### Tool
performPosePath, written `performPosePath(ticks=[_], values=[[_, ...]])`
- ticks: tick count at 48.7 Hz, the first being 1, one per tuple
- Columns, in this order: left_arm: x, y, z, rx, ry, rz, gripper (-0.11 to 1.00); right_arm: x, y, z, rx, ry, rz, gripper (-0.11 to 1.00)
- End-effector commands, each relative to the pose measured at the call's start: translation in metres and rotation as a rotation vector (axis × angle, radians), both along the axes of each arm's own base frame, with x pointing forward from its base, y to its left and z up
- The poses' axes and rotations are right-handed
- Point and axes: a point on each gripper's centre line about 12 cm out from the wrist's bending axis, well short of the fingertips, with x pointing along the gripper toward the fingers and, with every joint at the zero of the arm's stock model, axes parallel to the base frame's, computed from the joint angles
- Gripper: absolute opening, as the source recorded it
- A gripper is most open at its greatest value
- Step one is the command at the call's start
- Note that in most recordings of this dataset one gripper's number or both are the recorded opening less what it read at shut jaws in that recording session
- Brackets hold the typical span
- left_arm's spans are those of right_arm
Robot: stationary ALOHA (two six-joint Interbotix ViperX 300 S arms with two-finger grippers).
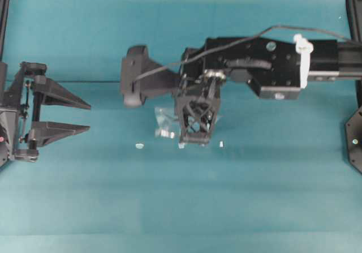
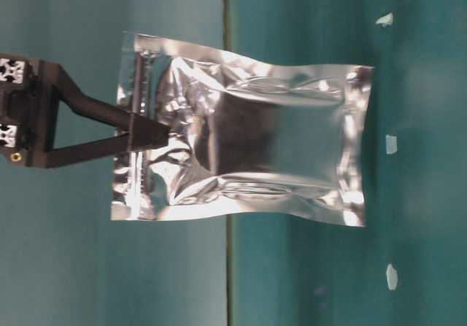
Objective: Hand over the silver zip bag and make it stand upright.
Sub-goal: 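Raise the bag upright with the right gripper toward the center, then move the left gripper to the bag's hanging left edge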
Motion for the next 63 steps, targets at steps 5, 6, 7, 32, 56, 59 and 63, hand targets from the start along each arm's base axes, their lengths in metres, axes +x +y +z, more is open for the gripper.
performPosePath(ticks=[5,6,7,32,56,59,63], values=[[0.006,0.001,0.005,0.000,-0.043,0.002,0.65,0.003,0.006,0.015,-0.009,-0.051,0.029,0.01],[0.006,0.001,0.004,0.000,-0.043,0.004,0.65,0.003,0.006,0.014,-0.007,-0.049,0.028,0.01],[0.007,0.001,0.004,0.000,-0.043,0.002,0.65,0.003,0.006,0.014,-0.009,-0.051,0.029,0.01],[0.027,0.011,-0.043,-0.107,-0.058,0.066,0.72,0.011,0.005,0.007,-0.029,-0.074,0.035,0.01],[0.086,0.011,-0.090,-0.205,-0.022,0.084,0.96,0.010,0.014,-0.001,-0.029,-0.060,0.061,0.01],[0.093,0.010,-0.091,-0.201,-0.018,0.080,0.96,0.011,0.015,-0.002,-0.031,-0.066,0.063,0.01],[0.100,0.007,-0.095,-0.199,-0.011,0.071,0.96,0.012,0.015,-0.002,-0.029,-0.072,0.059,0.01]])
